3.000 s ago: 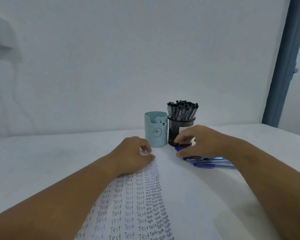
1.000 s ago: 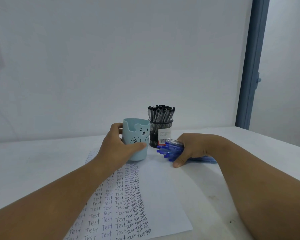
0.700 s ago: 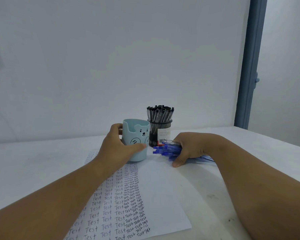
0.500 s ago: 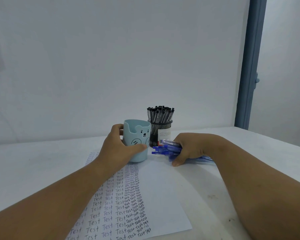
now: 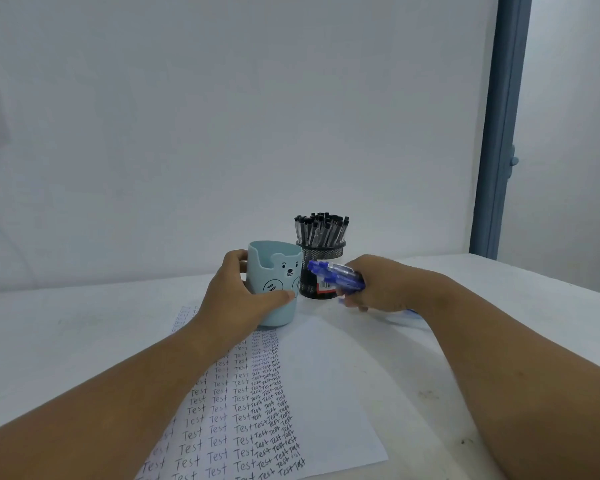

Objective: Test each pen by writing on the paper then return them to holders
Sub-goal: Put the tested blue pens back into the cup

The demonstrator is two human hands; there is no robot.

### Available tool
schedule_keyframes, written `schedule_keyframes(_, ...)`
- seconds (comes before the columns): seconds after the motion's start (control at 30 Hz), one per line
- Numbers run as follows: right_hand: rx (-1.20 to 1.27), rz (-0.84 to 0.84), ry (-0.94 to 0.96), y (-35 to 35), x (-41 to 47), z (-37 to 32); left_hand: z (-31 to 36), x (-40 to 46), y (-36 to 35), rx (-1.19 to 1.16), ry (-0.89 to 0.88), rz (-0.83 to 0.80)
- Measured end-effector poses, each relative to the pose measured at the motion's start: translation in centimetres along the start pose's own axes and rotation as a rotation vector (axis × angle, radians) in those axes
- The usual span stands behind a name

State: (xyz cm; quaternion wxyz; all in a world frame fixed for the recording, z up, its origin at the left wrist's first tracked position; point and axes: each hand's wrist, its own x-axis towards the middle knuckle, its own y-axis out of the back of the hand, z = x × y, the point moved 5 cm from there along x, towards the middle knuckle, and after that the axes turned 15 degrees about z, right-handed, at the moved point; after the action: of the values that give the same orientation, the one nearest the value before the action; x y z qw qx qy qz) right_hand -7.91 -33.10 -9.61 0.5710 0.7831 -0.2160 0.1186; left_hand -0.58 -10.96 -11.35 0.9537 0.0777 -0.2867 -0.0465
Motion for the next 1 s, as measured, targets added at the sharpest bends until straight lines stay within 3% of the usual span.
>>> schedule_keyframes(0.3,0.486,0.542,-0.003,4.1,0.5,-1.5,-0.1,-0.1,0.0,-0.016,0.001,-0.009)
schedule_keyframes(0.67,0.622,0.92,-0.071,5.2,-0.4,-0.6,0.0,-0.1,-0.1,-0.008,-0.01,-0.006)
schedule_keyframes(0.77,0.641,0.944,-0.112,5.3,-0.6,-0.4,0.0,-0.1,-0.1,-0.005,-0.011,-0.01)
schedule_keyframes(1.0,0.669,0.828,-0.034,3.5,-0.5,-2.7,0.0,-0.2,-0.2,-0.017,-0.009,-0.018)
